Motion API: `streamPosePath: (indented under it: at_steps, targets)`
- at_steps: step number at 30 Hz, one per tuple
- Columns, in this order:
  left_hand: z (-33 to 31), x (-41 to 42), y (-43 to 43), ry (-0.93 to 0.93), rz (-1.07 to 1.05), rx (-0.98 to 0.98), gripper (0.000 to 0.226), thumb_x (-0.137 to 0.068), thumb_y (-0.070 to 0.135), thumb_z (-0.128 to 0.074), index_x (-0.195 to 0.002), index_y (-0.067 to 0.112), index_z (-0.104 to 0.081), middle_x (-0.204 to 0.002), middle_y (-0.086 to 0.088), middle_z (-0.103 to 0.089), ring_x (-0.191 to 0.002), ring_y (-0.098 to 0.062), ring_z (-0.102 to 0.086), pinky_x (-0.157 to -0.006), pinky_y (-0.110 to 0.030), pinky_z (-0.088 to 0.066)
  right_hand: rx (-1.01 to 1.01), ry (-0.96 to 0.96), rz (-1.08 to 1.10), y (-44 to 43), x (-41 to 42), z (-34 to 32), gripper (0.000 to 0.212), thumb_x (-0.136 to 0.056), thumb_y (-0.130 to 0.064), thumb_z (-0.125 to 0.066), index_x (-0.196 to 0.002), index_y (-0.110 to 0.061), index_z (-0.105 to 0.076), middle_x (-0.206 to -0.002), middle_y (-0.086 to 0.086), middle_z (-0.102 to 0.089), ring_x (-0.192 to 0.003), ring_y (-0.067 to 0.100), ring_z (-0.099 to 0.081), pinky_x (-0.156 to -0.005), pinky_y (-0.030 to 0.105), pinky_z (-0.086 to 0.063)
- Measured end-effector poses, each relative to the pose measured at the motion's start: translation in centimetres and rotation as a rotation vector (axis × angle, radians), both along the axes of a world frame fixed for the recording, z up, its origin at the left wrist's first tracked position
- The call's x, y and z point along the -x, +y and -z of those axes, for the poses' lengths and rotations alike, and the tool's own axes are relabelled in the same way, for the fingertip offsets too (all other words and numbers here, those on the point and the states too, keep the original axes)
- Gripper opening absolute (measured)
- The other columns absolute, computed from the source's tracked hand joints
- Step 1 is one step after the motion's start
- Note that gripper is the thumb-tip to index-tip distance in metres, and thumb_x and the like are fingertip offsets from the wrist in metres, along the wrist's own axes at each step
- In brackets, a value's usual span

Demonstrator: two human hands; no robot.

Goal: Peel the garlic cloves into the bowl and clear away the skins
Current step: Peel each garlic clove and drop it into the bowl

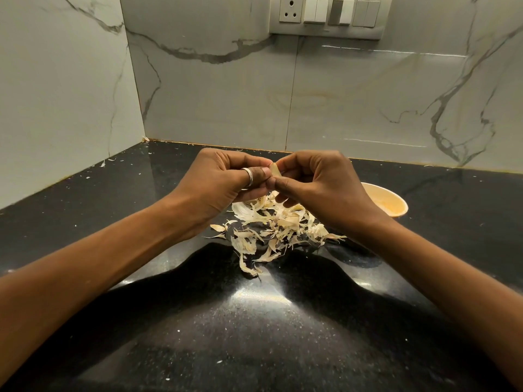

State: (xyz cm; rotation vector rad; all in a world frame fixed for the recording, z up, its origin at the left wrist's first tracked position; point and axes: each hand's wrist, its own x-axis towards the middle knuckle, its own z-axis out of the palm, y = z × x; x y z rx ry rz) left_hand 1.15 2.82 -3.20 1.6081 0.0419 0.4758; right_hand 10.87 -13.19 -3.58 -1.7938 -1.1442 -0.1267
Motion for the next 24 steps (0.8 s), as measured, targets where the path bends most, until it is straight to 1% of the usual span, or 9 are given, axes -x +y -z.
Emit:
streamPosePath:
  at_steps: [2, 5, 8, 10, 13, 15, 18, 22, 24]
  targets:
    - [0.1, 0.0, 0.1, -0.011, -0.012, -0.024, 0.013, -0.089, -0.004, -0.066, -0.092, 0.006, -0.073, -0.080, -0.006, -0.077, -0.077, -0.016, -0.076, -0.063, -0.018, -0.058, 0.003, -0.003, 0.006, 0.1, 0.0, 0.1, 0.019, -0.089, -0.013, -0.077, -0.105, -0.005, -0.073, -0.083, 0.007, -0.077, -0.070, 0.015, -0.075, -0.064, 0.027, -0.062]
    - [0.3, -0.1, 0.3, -0.022, -0.031, -0.109, 0.010, -0.089, 0.002, -0.069, -0.096, 0.006, -0.073, -0.085, -0.011, -0.077, -0.079, -0.020, -0.076, -0.066, -0.024, -0.062, -0.003, 0.007, 0.019, 0.1, -0.2, 0.2, 0.016, -0.089, -0.011, -0.077, -0.104, -0.005, -0.074, -0.082, 0.007, -0.076, -0.070, 0.016, -0.075, -0.065, 0.029, -0.063]
    - [0.6, -0.2, 0.6, -0.027, -0.063, -0.213, 0.013, -0.089, 0.011, -0.071, -0.101, 0.006, -0.073, -0.088, -0.011, -0.078, -0.080, -0.021, -0.077, -0.070, -0.030, -0.063, -0.004, 0.014, 0.031, 0.1, -0.2, 0.2, 0.016, -0.089, -0.011, -0.077, -0.104, -0.004, -0.073, -0.083, 0.007, -0.076, -0.070, 0.016, -0.075, -0.066, 0.032, -0.064]
    - [0.7, -0.3, 0.7, -0.035, -0.087, -0.287, 0.013, -0.090, 0.013, -0.071, -0.101, 0.006, -0.073, -0.088, -0.010, -0.077, -0.078, -0.021, -0.076, -0.070, -0.033, -0.064, -0.005, 0.012, 0.039, 0.1, -0.2, 0.2, 0.018, -0.089, -0.012, -0.077, -0.104, -0.004, -0.073, -0.085, 0.007, -0.077, -0.071, 0.016, -0.075, -0.067, 0.034, -0.064]
    - [1.0, -0.4, 0.6, -0.052, -0.107, -0.375, 0.005, -0.091, 0.011, -0.070, -0.095, 0.012, -0.074, -0.081, -0.006, -0.076, -0.073, -0.019, -0.076, -0.065, -0.031, -0.063, -0.008, 0.016, 0.047, 0.1, -0.1, 0.0, 0.019, -0.088, -0.015, -0.077, -0.104, -0.005, -0.073, -0.085, 0.008, -0.076, -0.070, 0.016, -0.075, -0.066, 0.033, -0.064]
    - [1.0, -0.4, 0.6, -0.070, -0.126, -0.417, 0.005, -0.092, 0.010, -0.069, -0.092, 0.013, -0.073, -0.077, -0.004, -0.075, -0.069, -0.018, -0.075, -0.062, -0.030, -0.062, -0.001, 0.015, 0.049, 0.1, 0.0, -0.1, 0.021, -0.087, -0.014, -0.077, -0.105, -0.004, -0.072, -0.086, 0.008, -0.076, -0.069, 0.016, -0.075, -0.066, 0.033, -0.064]
    - [1.2, -0.5, 0.7, -0.099, -0.155, -0.482, 0.003, -0.092, 0.010, -0.069, -0.091, 0.011, -0.072, -0.076, -0.005, -0.074, -0.067, -0.017, -0.074, -0.061, -0.029, -0.062, 0.012, 0.007, 0.047, 0.1, 0.1, 0.0, 0.023, -0.087, -0.013, -0.078, -0.107, -0.005, -0.071, -0.085, 0.007, -0.075, -0.069, 0.015, -0.075, -0.065, 0.034, -0.064]
    - [1.3, -0.6, 0.6, -0.123, -0.171, -0.556, 0.003, -0.091, 0.011, -0.070, -0.090, 0.009, -0.071, -0.073, -0.006, -0.072, -0.063, -0.015, -0.073, -0.061, -0.030, -0.062, 0.055, -0.058, 0.066, 0.2, 0.2, 0.1, 0.032, -0.089, -0.016, -0.078, -0.119, -0.013, -0.069, -0.079, 0.002, -0.075, -0.067, 0.011, -0.075, -0.068, 0.034, -0.064]
    - [1.3, -0.6, 0.6, -0.133, -0.174, -0.585, 0.004, -0.091, 0.012, -0.069, -0.090, 0.008, -0.070, -0.071, -0.004, -0.071, -0.061, -0.015, -0.072, -0.061, -0.030, -0.062, 0.062, -0.070, 0.071, 0.1, 0.2, 0.1, 0.030, -0.089, -0.017, -0.077, -0.118, -0.015, -0.070, -0.077, 0.002, -0.075, -0.066, 0.011, -0.074, -0.068, 0.034, -0.064]
